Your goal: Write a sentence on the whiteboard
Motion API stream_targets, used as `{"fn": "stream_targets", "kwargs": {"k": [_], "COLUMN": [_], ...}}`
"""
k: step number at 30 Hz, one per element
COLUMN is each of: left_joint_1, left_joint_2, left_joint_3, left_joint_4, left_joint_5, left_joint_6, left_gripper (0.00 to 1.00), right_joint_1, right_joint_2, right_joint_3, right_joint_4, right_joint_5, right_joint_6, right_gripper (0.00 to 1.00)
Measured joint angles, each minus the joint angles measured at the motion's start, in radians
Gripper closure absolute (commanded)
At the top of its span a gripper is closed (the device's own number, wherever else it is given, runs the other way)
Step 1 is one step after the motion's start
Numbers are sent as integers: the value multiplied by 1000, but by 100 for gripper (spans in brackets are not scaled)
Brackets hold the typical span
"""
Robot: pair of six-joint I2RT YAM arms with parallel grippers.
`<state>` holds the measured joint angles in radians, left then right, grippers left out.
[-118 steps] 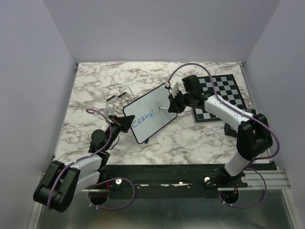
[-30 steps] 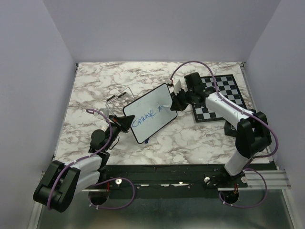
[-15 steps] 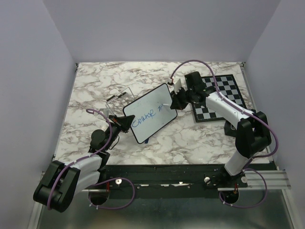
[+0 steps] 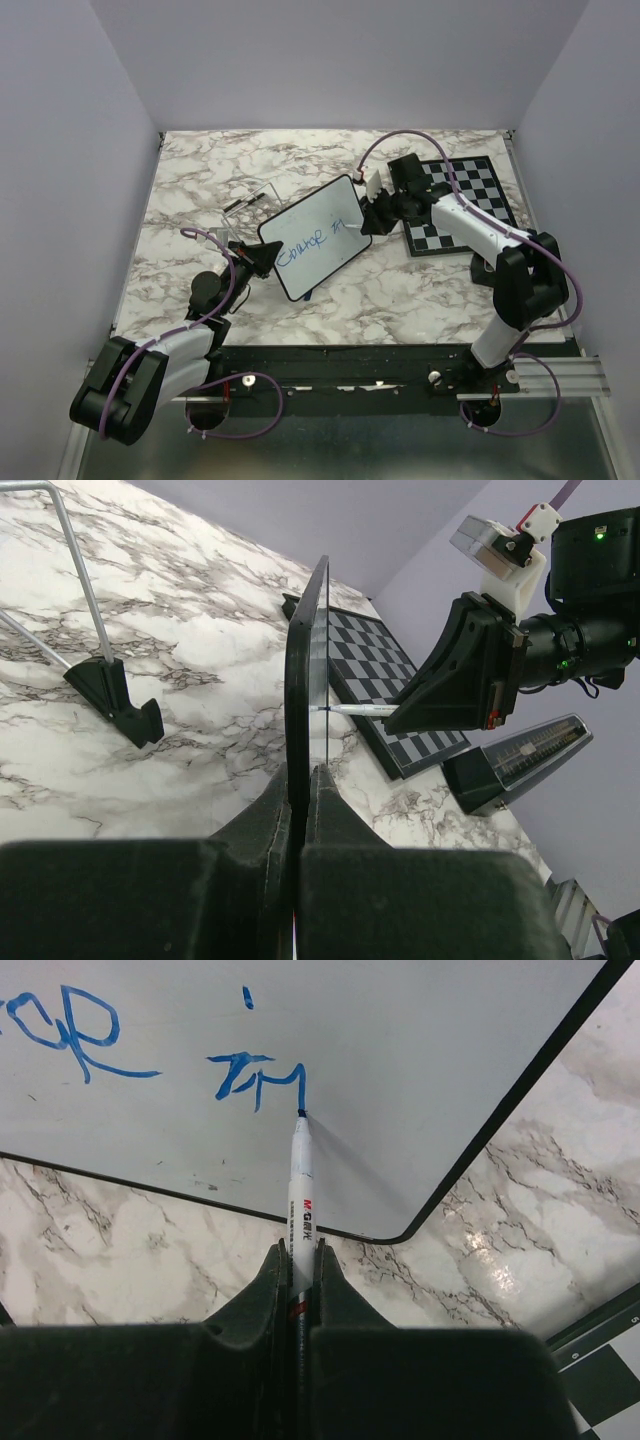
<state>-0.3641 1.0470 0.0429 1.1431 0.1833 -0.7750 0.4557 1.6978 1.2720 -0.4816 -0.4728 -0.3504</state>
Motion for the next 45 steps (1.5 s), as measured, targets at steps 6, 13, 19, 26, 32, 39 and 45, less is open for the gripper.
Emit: {"fn": "stream_targets", "kwargs": {"k": [6,13,19,26,32,39,45], "left_joint_1": [0,0,0,0,0,0,0], "left_joint_2": [-3,-8,-22,-26,-39,-41,-43], "left_joint_3": [0,0,0,0,0,0,0], "left_joint_4": [-2,-7,-19,-23,-33,-36,-36], "left_joint_5": [0,0,1,1,1,2,6], "left_joint_6": [0,2,8,8,12,16,21], "left_gripper": [100,100,100,100,100,100,100], "right_joint_1": [-2,-6,-6,-12,-13,-18,-18], "right_joint_2": [3,2,-20,-103,-141,-149,-158], "right_joint_3": [0,3,4,0,-37,-70,-80], "right_joint_4": [-16,-23,-36,-34,-23,-18,-13], "right_joint_5": [0,0,-17,-67,-120,-159,-179], "right_joint_6": [-3,-2,2,4,0,-16,-19], "right_gripper": [99,100,99,100,100,100,99]}}
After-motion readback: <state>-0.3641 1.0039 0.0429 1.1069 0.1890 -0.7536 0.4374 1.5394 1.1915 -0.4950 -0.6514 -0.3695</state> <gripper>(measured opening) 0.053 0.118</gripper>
